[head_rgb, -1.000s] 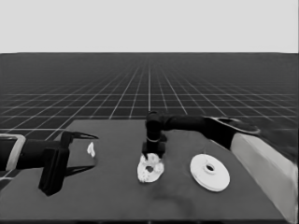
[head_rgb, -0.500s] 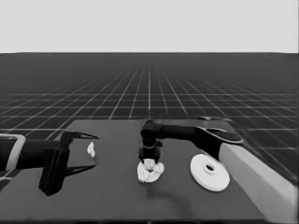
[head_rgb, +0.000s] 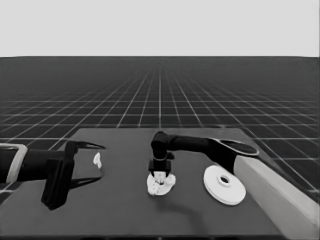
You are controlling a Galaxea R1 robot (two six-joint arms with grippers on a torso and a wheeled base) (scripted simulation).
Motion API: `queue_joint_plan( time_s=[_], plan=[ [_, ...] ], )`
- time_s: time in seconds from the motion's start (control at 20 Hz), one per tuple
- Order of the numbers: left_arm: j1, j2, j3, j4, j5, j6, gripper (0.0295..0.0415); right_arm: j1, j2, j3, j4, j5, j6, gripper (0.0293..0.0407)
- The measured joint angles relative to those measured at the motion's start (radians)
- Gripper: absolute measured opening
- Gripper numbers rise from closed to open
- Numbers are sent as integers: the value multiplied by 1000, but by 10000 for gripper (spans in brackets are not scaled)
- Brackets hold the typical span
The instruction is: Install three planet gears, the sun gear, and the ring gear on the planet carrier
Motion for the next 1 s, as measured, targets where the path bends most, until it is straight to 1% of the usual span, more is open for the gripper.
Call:
queue_joint_plan(
  time_s=[1.0],
  plan=[
    [0,0,0,0,0,0,385,0,0,0,0,0,208,309]
  ],
)
